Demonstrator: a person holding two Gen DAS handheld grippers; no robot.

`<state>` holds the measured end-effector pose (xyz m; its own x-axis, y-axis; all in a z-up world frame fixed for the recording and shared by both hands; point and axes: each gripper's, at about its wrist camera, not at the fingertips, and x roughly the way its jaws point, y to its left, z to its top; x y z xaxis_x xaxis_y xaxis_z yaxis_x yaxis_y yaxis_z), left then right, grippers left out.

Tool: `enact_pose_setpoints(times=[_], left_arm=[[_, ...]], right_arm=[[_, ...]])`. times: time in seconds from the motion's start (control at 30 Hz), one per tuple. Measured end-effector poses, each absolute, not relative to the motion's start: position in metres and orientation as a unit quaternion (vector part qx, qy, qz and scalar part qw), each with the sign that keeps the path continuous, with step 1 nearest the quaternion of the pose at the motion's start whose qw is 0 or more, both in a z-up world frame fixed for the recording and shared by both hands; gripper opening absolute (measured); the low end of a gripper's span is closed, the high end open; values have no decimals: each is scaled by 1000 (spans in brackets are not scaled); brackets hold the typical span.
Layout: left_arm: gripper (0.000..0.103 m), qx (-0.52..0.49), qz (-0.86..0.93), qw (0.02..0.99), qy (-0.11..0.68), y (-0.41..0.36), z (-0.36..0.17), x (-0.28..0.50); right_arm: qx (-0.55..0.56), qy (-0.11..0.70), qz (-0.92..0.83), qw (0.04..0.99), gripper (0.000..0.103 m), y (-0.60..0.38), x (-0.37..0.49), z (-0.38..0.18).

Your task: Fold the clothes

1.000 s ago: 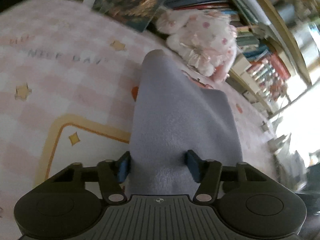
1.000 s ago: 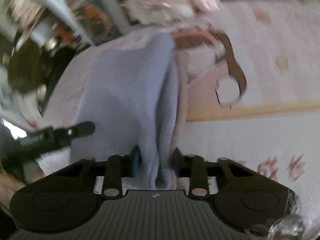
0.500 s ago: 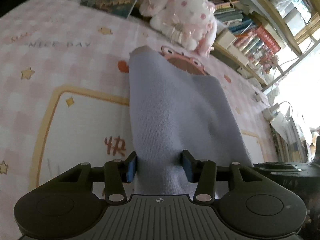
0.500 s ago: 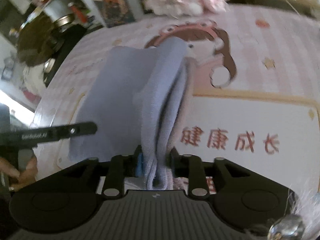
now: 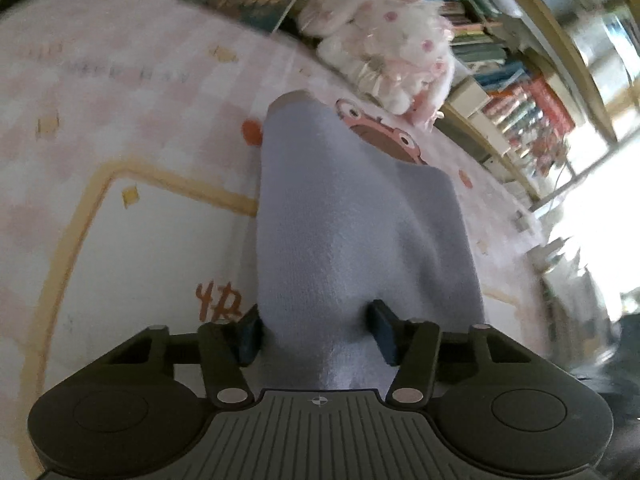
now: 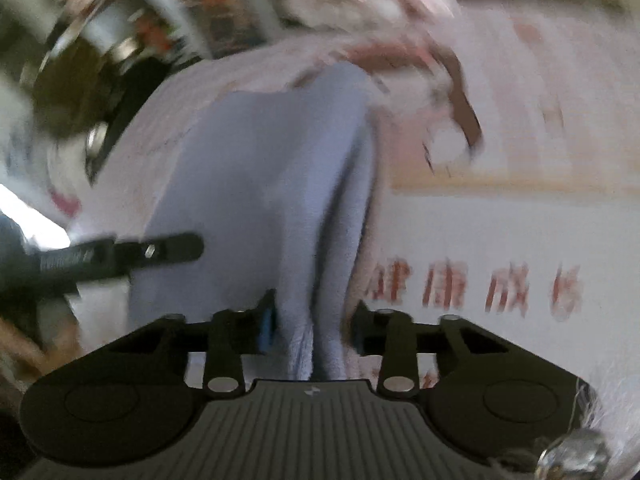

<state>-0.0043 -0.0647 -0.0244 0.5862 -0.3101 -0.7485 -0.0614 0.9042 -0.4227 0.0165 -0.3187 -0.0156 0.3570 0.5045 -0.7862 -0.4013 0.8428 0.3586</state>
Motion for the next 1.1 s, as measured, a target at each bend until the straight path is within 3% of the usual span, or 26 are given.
enact_pose_setpoints(times=[0.13,0.3,0.43,0.7,1.1], left_arm=[[51,-174,-74,879,438,-69,-17,-7],[58,-250,-78,846,464,-49,-34,-3],[59,-268,-84,840,464,-46,-38,-2],[48,-238,-98,862,437,-51,-25,-3],[47,-219,-117,891,380,-32,10,23]], right_arm=[[-30,442,297,846,25,-304,-1,-1],[36,493,275,824,39,-321,18,-20],[104,521,269,804,43,-333,27,-32],[101,495,295,811,24,-329,24,-22],[66,417,317,849,23,-311,34,17]])
